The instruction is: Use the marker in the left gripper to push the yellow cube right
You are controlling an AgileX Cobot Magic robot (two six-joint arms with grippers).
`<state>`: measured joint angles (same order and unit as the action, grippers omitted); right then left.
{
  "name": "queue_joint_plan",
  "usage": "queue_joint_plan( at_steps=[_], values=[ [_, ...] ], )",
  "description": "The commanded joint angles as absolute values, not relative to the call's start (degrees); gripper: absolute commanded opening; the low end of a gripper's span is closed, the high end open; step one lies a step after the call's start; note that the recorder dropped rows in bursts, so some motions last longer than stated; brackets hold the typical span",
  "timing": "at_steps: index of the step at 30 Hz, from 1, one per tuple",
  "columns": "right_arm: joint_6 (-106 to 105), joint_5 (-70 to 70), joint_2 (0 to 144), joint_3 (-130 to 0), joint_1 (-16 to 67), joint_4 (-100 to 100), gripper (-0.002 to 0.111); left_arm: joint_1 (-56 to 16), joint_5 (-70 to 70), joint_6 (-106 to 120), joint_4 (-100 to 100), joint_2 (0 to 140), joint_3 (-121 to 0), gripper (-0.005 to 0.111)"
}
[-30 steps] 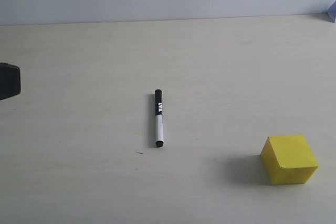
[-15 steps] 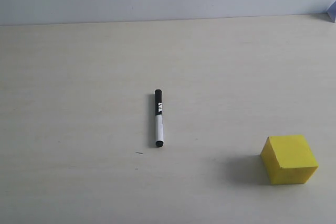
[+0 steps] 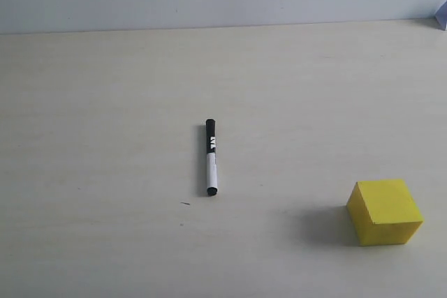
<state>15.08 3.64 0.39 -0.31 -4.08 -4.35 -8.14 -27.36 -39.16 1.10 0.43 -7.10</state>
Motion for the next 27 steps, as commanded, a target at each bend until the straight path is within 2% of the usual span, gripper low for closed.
queue_joint_plan(
  at_steps=[1,5,8,14,27],
  values=[
    [15.1,2.9,0.0,0.0,-4.0,-4.5,0.000,-8.0,-23.1,-28.2,0.9,0.5,-5.4,0.000],
    [15.1,3.3,0.0,0.0,-4.0,-4.5,0.000,-8.0,-20.4,-18.1,0.9,0.0,-2.2,0.000],
    [15.1,3.3,0.0,0.0,-4.0,-4.5,0.000,-8.0,-12.4,-17.6,2.8,0.0,0.0,0.000],
    [15.1,3.3,0.0,0.0,-4.0,-4.5,0.000,-8.0,-6.8,-17.7,11.8,0.0,0.0,0.000],
    [15.1,3.3,0.0,0.0,-4.0,-4.5,0.000,-8.0,-8.9,-18.1,12.9,0.0,0.0,0.000]
  ],
)
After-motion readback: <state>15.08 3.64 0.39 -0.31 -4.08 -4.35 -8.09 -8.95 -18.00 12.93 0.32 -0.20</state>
